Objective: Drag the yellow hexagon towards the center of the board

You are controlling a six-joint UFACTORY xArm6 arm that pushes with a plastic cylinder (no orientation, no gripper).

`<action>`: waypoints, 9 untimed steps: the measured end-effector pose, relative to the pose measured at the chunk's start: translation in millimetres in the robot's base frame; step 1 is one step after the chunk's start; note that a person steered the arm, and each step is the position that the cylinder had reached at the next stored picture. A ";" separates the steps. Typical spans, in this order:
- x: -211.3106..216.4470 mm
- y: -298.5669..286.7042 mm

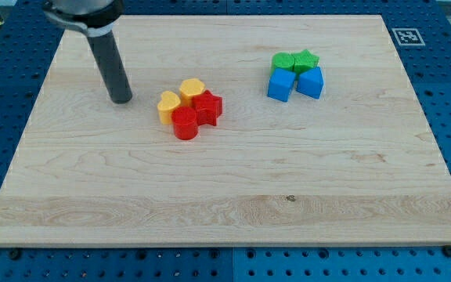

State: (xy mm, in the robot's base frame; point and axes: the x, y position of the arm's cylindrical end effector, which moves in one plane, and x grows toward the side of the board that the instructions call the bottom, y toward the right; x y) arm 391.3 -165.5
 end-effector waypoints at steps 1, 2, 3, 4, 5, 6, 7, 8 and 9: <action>-1.9 13.5; -1.9 26.3; -1.9 46.6; -1.9 51.7; -1.8 61.2; -1.8 64.1; 3.8 74.8; 4.9 76.3; 10.1 93.4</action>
State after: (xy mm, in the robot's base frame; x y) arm 401.4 -72.1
